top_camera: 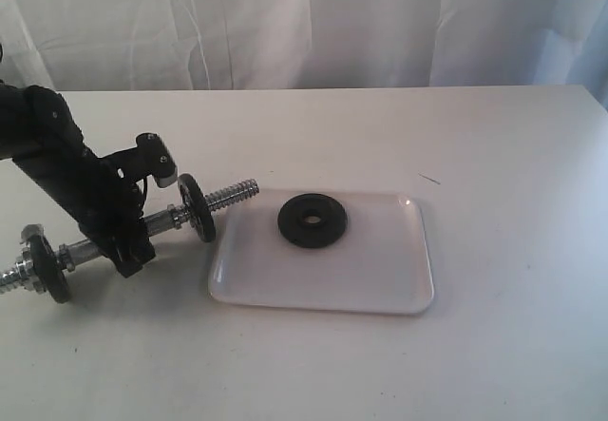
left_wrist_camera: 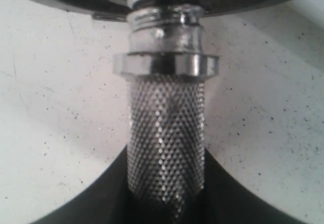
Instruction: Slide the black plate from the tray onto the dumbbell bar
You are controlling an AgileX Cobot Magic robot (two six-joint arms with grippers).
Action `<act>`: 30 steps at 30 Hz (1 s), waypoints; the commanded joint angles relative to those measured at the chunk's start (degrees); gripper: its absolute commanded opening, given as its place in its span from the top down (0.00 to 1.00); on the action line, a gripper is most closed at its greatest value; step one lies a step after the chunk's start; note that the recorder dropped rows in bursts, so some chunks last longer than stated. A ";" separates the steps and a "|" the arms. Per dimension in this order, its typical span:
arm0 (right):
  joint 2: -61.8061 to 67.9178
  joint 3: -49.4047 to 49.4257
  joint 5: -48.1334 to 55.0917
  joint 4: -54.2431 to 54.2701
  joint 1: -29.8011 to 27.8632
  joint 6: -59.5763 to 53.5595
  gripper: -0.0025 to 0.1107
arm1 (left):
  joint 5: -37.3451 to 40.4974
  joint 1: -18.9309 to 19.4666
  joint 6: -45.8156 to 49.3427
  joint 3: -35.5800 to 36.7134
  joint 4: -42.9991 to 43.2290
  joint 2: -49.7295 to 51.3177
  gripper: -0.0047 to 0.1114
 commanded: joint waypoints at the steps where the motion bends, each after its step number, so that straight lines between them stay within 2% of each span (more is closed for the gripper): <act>1: -0.30 0.30 -0.61 -0.19 -0.11 0.15 0.98 | -1.34 -0.25 -0.21 -0.24 -4.10 -1.27 0.96; 5: -0.30 0.30 -0.61 -0.19 -0.11 0.15 0.98 | -3.28 -0.25 -0.21 -0.24 -5.42 -4.35 0.96; 17: -0.30 0.30 -0.61 -0.19 -0.11 0.15 0.98 | -2.61 -0.25 -0.21 -0.12 -8.67 -13.50 0.96; 30: -0.30 0.30 -0.61 -0.19 -0.11 0.15 0.98 | -0.44 -0.25 -0.21 2.40 -11.65 -16.08 0.96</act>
